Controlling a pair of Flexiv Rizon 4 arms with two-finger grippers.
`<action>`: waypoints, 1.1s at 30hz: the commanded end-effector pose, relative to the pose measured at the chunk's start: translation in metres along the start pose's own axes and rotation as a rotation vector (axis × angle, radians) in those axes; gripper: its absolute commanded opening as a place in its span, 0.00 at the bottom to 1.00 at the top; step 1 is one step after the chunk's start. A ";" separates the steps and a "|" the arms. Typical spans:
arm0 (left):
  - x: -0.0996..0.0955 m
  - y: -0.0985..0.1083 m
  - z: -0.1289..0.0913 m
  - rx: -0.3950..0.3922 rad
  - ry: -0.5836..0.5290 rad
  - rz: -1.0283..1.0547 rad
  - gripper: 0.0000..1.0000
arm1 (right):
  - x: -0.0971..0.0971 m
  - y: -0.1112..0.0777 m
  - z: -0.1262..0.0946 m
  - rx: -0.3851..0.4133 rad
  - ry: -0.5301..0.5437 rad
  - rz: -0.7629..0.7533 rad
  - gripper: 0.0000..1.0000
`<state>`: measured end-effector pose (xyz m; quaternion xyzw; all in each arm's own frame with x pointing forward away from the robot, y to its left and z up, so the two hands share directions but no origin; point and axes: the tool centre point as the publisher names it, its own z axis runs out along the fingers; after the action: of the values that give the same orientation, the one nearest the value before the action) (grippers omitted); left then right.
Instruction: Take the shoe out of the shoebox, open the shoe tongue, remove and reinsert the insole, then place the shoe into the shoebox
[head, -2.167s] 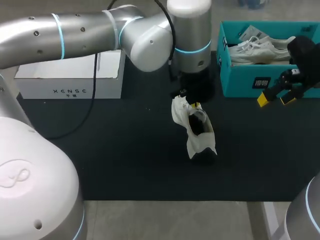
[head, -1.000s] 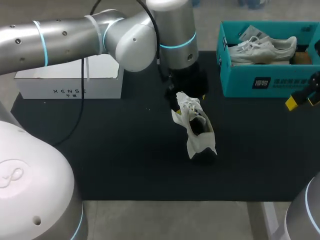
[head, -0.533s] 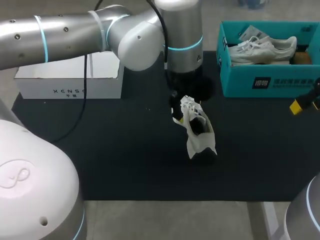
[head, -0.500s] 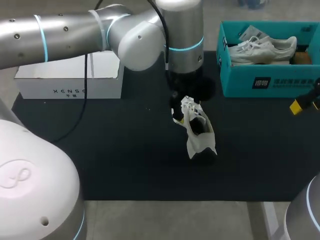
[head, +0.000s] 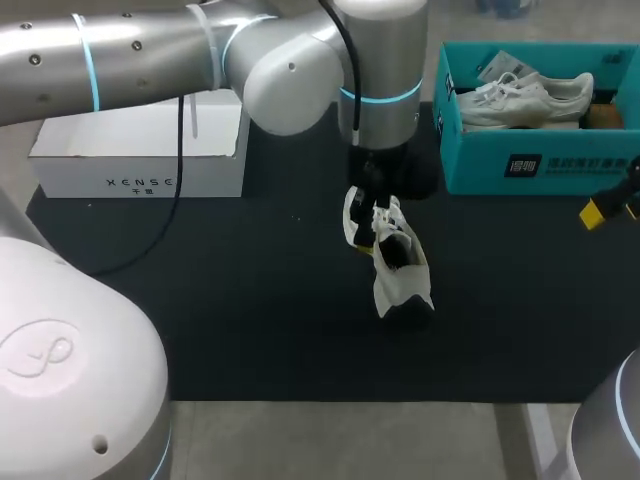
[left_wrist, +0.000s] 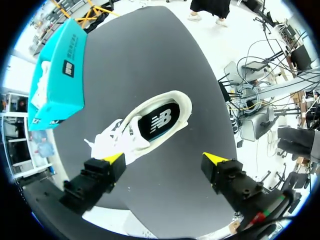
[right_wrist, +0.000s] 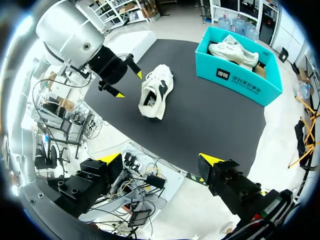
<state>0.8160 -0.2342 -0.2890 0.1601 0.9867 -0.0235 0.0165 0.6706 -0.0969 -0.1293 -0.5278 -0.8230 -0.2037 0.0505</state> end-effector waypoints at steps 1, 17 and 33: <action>0.005 -0.004 -0.002 -0.018 0.006 -0.026 1.00 | -0.001 0.002 0.001 0.005 0.000 0.001 1.00; 0.047 -0.039 0.010 -0.038 0.062 -0.354 1.00 | -0.001 0.002 0.001 0.005 0.000 0.001 1.00; 0.047 -0.061 0.054 -0.039 0.115 -0.375 1.00 | -0.001 0.002 0.001 0.005 0.000 0.001 1.00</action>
<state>0.7513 -0.2740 -0.3359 -0.0291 0.9988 0.0013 -0.0399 0.6700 -0.0975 -0.1297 -0.5276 -0.8231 -0.2043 0.0501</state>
